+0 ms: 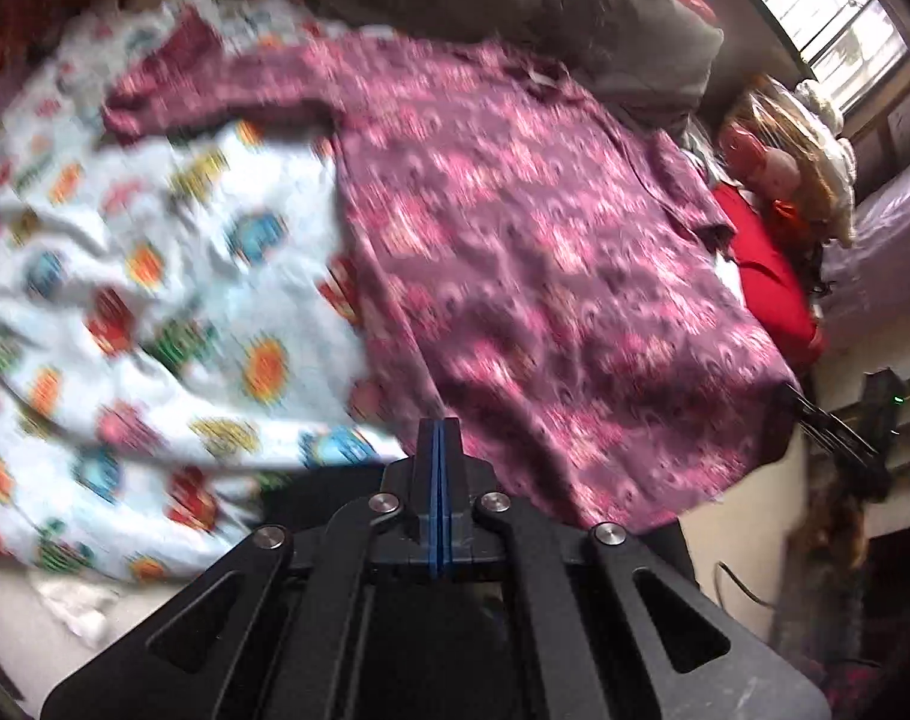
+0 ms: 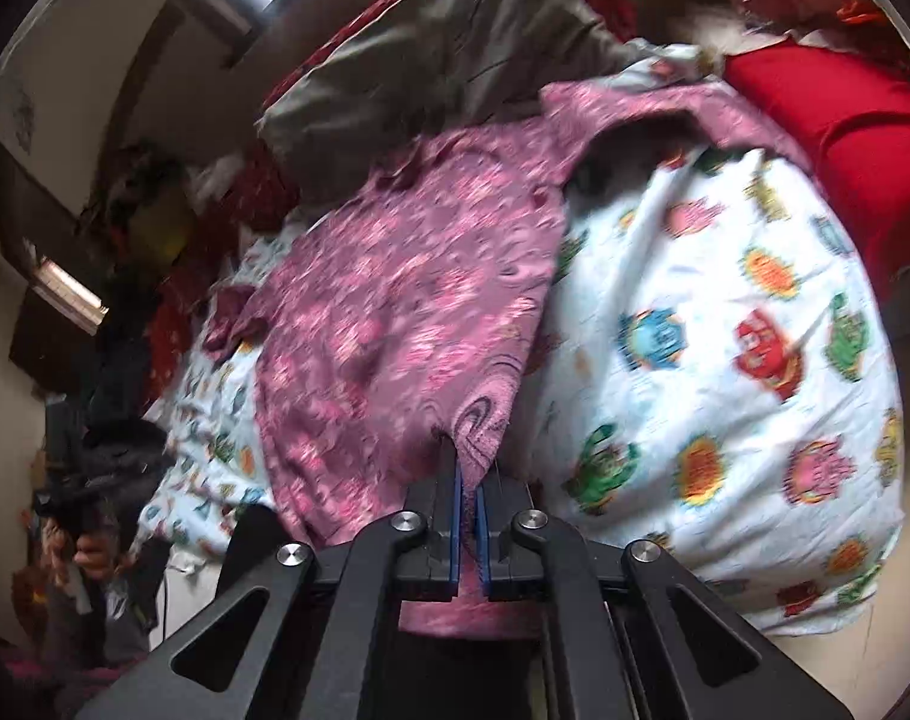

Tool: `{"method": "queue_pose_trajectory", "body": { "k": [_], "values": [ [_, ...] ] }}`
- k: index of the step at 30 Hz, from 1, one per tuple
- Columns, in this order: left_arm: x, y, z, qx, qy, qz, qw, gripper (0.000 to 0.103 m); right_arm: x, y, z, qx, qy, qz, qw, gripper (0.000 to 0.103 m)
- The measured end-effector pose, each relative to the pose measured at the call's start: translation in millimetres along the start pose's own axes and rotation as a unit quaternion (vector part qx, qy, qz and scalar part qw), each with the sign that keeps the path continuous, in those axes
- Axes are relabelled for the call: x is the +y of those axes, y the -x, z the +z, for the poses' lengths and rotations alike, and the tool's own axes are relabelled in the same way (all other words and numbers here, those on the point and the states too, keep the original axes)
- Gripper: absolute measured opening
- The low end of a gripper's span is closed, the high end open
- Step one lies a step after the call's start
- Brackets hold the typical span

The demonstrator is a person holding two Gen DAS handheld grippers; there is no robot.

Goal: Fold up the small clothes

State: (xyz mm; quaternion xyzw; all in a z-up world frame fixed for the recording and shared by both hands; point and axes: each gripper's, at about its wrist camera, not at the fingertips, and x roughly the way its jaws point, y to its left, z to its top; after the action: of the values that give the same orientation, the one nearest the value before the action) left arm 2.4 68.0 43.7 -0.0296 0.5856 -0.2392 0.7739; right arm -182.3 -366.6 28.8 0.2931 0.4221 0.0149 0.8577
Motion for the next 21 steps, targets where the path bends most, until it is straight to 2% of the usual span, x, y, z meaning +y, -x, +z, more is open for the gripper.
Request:
{"method": "queue_pose_trajectory", "body": {
  "k": [3,4,5,6,7,9,13,15,16,17,19,21],
  "values": [
    [-17.3,-42.0,-7.9,0.038,-0.009,0.028,0.9989,0.003,-14.3,-15.7,-2.1,0.018,-0.018,-0.034,0.999,0.003],
    [-22.9,-53.5,-10.1,0.055,-0.01,0.026,0.9981,0.012,-16.0,-25.3,-4.4,0.028,-0.027,-0.039,0.998,0.003],
    [-30.2,-72.1,-11.6,0.077,-0.01,0.03,0.9965,0.026,-22.4,-36.6,-2.4,0.036,-0.031,-0.043,0.998,0.003],
    [-35.1,-81.7,-11.2,0.088,-0.012,0.039,0.9953,0.034,-25.5,-44.6,-6.1,0.046,-0.036,-0.048,0.997,0.003],
    [-40.4,-89.7,-11.3,0.095,-0.017,0.055,0.9938,0.047,-27.5,-51.6,-9.6,0.054,-0.037,-0.05,0.997,0.003],
    [-51.0,-108.5,-8.7,0.103,-0.032,0.101,0.989,0.05,-29.6,-61.2,-14.9,0.063,-0.036,-0.054,0.996,0.003],
    [-64.3,-134.9,-6.7,0.131,-0.053,0.145,0.9793,0.054,-30.8,-71.8,-21.9,0.078,-0.032,-0.064,0.994,0.004],
    [-66.1,-141.2,-8.9,0.137,-0.058,0.15,0.9774,0.05,-34.1,-76.9,-25.2,0.084,-0.034,-0.073,0.993,0.004],
    [-65.7,-141.8,-10.0,0.136,-0.059,0.151,0.9774,0.021,-36.5,-80.2,-25.9,0.087,-0.037,-0.075,0.993,0.004],
    [-63.4,-141.8,-10.5,0.141,-0.055,0.147,0.9774,0.003,-38.8,-81.6,-27.5,0.089,-0.039,-0.075,0.992,0.004],
    [-54.7,-131.6,-9.1,0.133,-0.035,0.127,0.9824,0.002,-40.8,-83.9,-29.2,0.09,-0.039,-0.073,0.993,0.004],
    [-41.6,-105.2,-4.8,0.118,0.0,0.098,0.9882,0.002,-40.3,-79.0,-29.0,0.086,-0.039,-0.057,0.994,0.003]
  ]
}}
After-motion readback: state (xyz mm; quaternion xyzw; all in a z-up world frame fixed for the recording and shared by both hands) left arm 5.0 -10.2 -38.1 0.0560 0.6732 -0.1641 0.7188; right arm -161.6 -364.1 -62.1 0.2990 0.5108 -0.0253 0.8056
